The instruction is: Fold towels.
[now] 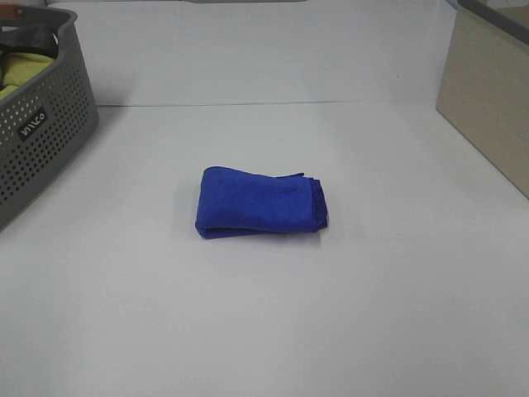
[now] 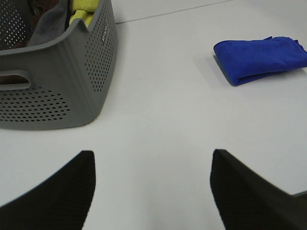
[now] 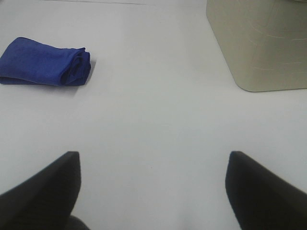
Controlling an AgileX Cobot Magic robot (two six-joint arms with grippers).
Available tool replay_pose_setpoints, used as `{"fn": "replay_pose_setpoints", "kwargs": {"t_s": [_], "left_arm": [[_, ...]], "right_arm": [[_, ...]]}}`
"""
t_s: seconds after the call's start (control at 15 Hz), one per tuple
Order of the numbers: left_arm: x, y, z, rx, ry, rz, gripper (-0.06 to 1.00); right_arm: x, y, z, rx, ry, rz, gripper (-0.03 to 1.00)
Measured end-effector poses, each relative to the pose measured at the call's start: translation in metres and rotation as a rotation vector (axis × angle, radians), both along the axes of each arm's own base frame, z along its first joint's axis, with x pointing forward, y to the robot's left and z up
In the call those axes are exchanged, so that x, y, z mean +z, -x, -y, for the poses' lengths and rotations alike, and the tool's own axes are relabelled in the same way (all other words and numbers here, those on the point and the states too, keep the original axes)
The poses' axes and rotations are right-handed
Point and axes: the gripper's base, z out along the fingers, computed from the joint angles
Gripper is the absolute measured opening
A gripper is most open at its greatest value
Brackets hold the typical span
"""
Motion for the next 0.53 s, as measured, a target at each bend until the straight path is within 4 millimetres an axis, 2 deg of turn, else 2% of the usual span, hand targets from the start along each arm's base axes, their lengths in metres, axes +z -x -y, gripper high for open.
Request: {"fn": "replay_pose_setpoints", "kwargs": {"t_s": [0.53], "left_arm": [[0.0,0.0,0.0,0.0,0.0,0.0,0.65]], "right_arm": [[0.0,0.0,0.0,0.0,0.0,0.0,0.78]]}}
